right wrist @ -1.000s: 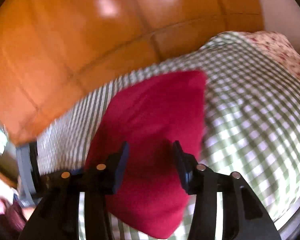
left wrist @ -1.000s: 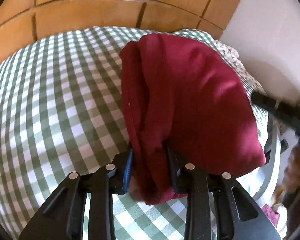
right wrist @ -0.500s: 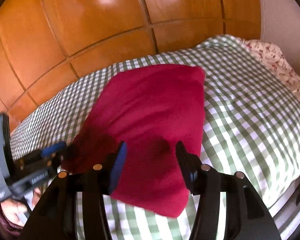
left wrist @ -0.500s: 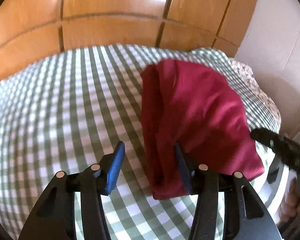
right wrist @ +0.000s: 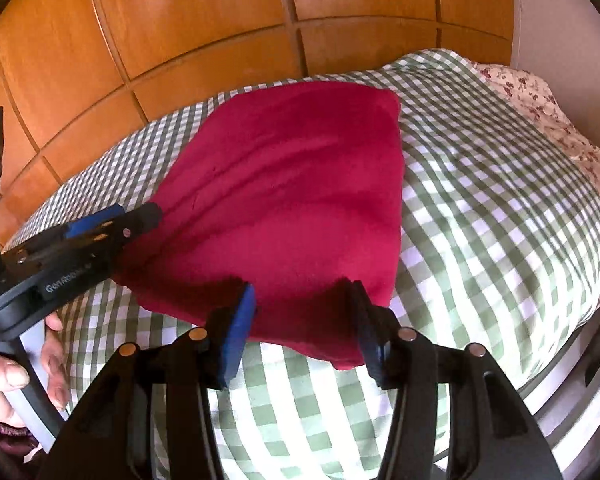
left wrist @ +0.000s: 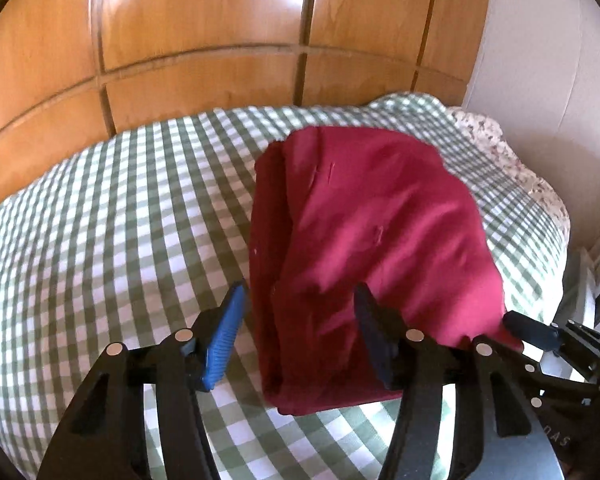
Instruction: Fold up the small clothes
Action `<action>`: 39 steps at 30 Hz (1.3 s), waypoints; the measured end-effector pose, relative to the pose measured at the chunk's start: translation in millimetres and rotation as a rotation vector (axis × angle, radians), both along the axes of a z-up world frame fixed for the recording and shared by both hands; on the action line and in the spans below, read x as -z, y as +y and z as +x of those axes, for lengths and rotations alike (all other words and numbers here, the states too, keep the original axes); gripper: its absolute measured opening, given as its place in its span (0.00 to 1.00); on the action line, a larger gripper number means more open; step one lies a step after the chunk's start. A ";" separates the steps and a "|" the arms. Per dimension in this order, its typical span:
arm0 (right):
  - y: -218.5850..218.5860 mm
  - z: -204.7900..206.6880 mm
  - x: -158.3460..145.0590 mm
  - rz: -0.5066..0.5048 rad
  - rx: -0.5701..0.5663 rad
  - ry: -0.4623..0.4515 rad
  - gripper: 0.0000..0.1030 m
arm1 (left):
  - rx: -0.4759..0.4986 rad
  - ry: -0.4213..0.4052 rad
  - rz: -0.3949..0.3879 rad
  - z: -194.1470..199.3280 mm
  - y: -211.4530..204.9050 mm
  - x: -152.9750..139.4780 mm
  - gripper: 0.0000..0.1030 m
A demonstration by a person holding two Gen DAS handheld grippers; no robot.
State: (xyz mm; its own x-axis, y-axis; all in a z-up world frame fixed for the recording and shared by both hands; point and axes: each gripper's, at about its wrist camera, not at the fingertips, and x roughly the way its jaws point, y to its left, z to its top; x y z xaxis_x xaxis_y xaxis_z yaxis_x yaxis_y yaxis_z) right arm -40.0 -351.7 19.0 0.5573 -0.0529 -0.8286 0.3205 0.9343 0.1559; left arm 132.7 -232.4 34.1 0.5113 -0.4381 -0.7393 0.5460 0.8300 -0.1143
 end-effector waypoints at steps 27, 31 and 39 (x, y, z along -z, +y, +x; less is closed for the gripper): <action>47.8 -0.4 -23.7 -0.202 0.170 -0.019 0.98 | -0.269 -0.005 -0.076 -26.5 91.5 6.3 0.92; 60.0 -8.8 -28.5 -0.251 0.197 -0.031 0.98 | -0.319 -0.032 -0.048 -37.5 102.7 6.2 0.96; 76.9 -17.6 -32.0 -0.297 0.202 -0.060 0.98 | -0.343 -0.095 0.034 -55.6 107.1 5.7 0.96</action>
